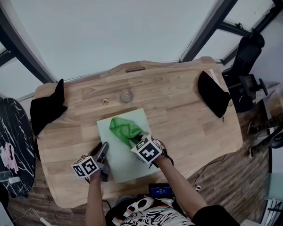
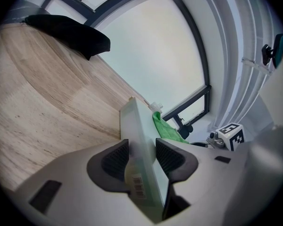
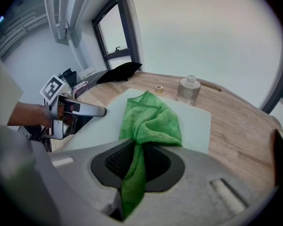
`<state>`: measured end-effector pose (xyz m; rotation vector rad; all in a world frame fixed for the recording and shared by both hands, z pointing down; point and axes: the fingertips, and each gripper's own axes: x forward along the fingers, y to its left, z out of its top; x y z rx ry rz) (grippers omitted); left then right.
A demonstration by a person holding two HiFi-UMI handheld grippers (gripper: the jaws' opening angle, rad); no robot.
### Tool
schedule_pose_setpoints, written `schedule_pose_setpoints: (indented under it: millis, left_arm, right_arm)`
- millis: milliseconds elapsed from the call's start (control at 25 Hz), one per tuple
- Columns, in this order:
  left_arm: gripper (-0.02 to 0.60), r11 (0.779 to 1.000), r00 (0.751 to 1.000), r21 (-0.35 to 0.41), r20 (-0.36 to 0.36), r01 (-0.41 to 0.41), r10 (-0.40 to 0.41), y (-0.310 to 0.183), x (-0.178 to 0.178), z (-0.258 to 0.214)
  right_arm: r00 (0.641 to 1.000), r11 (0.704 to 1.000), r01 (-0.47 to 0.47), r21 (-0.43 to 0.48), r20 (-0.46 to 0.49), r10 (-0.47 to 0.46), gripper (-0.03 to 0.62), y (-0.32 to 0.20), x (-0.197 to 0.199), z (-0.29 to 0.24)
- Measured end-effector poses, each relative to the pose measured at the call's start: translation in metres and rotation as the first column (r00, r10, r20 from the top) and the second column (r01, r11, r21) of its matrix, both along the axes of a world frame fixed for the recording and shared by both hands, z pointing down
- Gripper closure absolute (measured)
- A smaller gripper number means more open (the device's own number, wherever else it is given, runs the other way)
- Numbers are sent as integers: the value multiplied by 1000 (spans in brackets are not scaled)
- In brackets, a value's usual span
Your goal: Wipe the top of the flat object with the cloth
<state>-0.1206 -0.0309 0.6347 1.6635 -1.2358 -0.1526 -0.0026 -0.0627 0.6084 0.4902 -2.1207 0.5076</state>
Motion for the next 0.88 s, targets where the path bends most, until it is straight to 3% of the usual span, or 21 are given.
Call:
schedule_pose_setpoints:
  millis: [240,520,720,880]
  left_arm:
    - [400,1000,1000,22,18,-3,3,-1,0,-2]
    - [411,998,990,63,137,-22,13,-3,1,-8]
    - [422,992,959,98,280,-79,49,-2,3,-15]
    - [430,992,941,91,334,-85,50,1,3,-18]
  right_arm:
    - [999,998,44,-44,11,-43,537,23,-8,0]
    - [998,994,63,-85,33,-61,537,50,-14,-1]
    - [999,992,22,-128,43,-17,537,63,-11,1]
    - [998,993,7,-118,66,1,537,67,-9,2]
